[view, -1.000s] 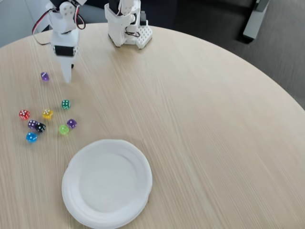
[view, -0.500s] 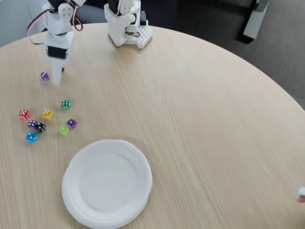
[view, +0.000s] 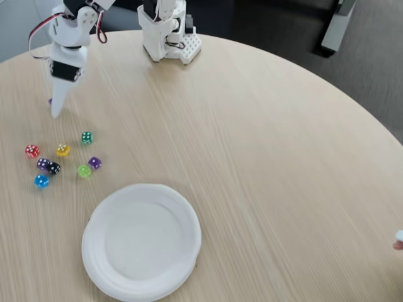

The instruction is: Pick a purple dice and put it in the plate.

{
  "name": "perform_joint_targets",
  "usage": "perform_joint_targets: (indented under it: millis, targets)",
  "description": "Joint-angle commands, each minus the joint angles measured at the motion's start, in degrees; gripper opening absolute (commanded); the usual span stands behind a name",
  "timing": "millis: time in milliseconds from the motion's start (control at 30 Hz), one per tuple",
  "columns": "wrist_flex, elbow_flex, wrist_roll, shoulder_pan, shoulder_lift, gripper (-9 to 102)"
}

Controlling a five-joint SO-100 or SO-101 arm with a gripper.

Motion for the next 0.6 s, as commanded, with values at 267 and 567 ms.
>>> perform_joint_targets:
  millis: [267,567]
  targets:
    - [-1.32,-0.53,3.87,-0.09,0.09,20]
    - [-1.05,-0.62,7.29,0.62,-0.26,20]
